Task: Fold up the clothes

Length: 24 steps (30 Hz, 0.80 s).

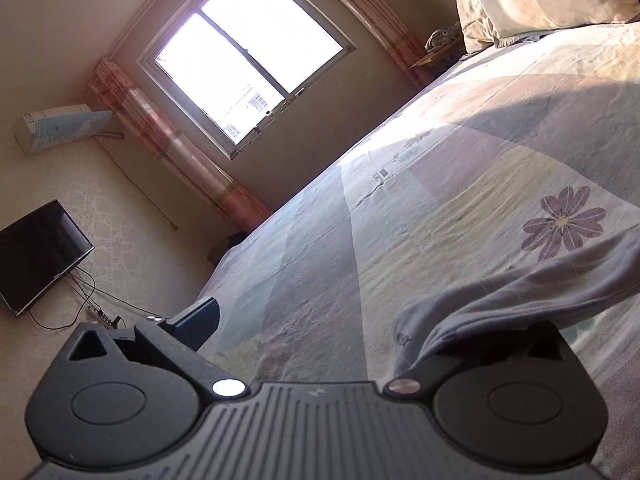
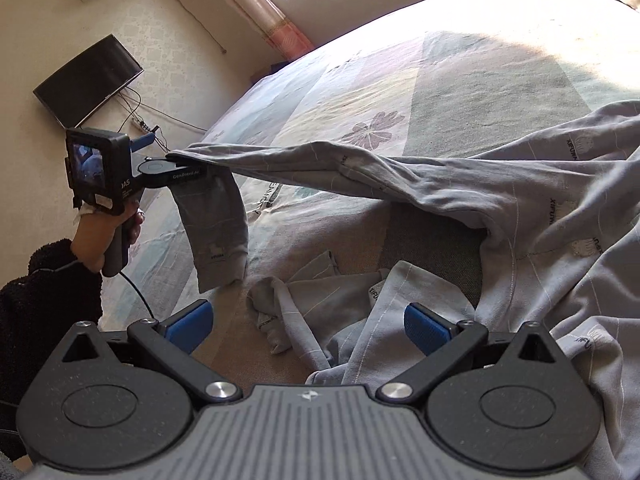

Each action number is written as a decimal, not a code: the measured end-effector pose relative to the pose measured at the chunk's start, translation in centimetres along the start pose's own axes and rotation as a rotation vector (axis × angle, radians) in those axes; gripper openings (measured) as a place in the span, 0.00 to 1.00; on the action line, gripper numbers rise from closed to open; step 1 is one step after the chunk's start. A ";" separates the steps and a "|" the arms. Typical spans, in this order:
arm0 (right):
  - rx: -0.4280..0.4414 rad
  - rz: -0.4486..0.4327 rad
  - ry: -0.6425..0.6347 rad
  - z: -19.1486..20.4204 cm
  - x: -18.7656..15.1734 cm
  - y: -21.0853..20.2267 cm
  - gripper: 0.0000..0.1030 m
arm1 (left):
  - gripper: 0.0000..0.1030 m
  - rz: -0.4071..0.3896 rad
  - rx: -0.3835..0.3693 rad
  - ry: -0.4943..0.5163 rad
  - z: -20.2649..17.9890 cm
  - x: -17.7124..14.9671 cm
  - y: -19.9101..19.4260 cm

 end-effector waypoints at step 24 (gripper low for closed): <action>-0.052 0.001 0.068 -2.3 -0.9 0.3 1.00 | 1.00 0.105 -0.016 0.139 -1.7 1.4 11.0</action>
Point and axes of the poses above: each gripper's, at about its wrist camera, not at the fingertips, and y roughly the way its jaws point, z to its left, x to its top, the point moved 9 cm from there along y, roughly the way its jaws point, and after that the axes turned 3 degrees about z, right-handed, at the moved point
